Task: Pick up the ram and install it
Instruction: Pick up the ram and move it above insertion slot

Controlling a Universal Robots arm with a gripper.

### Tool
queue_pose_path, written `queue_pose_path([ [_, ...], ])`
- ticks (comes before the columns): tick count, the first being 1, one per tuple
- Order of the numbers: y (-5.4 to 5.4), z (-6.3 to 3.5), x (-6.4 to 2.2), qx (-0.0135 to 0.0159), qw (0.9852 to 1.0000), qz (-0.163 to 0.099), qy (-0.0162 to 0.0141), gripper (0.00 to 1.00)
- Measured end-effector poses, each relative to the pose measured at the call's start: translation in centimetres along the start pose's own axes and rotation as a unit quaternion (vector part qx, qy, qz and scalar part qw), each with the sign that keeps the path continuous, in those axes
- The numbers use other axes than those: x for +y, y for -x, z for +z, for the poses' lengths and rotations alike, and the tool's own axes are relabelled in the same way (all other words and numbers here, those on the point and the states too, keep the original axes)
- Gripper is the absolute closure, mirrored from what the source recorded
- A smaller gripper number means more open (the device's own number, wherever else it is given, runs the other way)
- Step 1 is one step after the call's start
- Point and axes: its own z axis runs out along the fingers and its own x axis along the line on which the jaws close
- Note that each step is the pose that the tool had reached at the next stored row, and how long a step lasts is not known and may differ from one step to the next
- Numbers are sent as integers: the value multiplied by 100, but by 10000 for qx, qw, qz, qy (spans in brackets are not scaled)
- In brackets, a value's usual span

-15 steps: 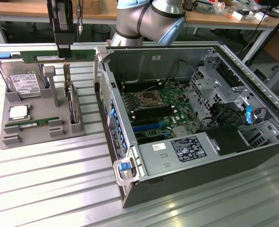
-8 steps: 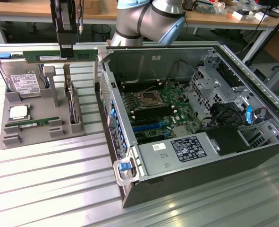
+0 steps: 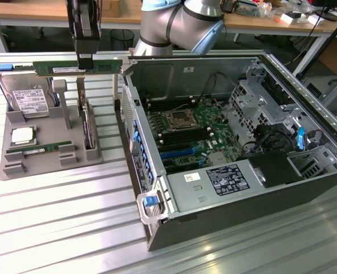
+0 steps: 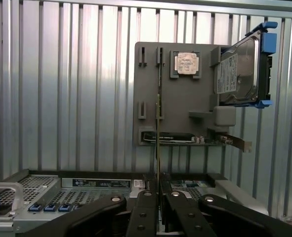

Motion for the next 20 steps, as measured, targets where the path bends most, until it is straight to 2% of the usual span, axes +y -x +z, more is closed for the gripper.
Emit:
queue_pose_path([
  [20,-4,-3,-114,0,10000,0,0,87],
])
